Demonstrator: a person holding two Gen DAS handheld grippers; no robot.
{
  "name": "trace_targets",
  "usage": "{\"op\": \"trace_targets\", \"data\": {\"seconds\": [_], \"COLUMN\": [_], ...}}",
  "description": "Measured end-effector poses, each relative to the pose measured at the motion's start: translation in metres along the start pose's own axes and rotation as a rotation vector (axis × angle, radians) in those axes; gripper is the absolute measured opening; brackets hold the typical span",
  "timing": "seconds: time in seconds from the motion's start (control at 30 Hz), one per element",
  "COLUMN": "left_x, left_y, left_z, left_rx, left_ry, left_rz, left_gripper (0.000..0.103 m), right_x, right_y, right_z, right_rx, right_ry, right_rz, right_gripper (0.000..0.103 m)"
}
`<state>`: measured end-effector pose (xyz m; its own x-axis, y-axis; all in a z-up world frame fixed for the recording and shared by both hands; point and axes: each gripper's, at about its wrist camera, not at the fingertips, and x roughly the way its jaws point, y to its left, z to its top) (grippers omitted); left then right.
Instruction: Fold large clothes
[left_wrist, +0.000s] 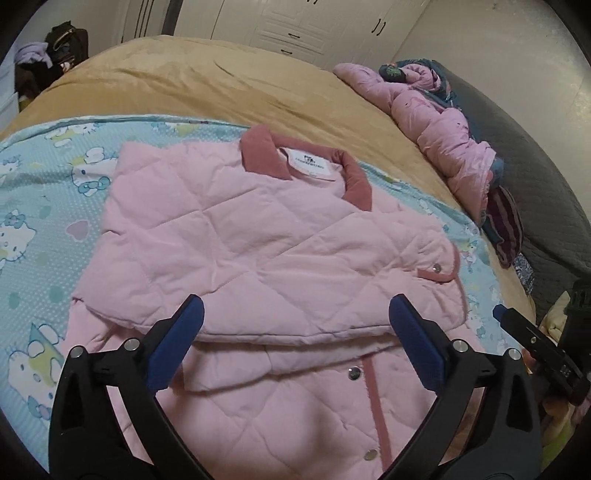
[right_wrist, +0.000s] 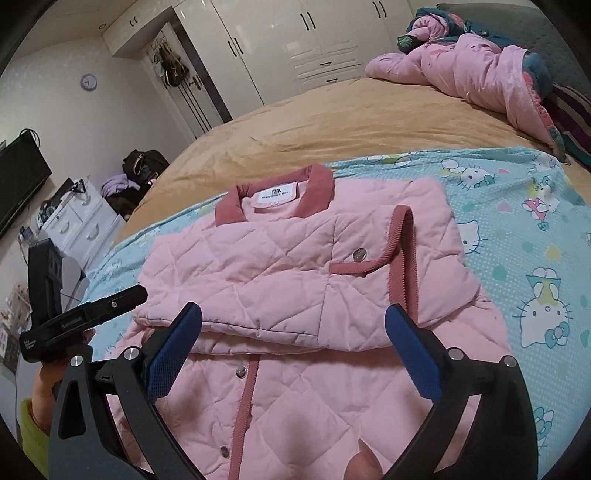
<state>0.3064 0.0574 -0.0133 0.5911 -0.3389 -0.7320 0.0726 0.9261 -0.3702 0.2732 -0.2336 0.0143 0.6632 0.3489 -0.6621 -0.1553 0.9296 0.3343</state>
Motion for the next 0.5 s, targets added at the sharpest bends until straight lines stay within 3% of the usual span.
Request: {"op": "trace_targets", "data": {"seconds": [0.5], "left_x": [-0.058], "left_y": [-0.028], "left_z": [-0.013], "left_rx": [0.055], "left_ry": [-0.056], "left_rz": [0.012], "left_gripper": [0.094], "right_x": [-0.053], "right_y": [0.022], "right_z": [0.005], "right_rx": [-0.041], "right_ry": [-0.097], "right_rz": [0.020], "right_gripper": [0.099]}}
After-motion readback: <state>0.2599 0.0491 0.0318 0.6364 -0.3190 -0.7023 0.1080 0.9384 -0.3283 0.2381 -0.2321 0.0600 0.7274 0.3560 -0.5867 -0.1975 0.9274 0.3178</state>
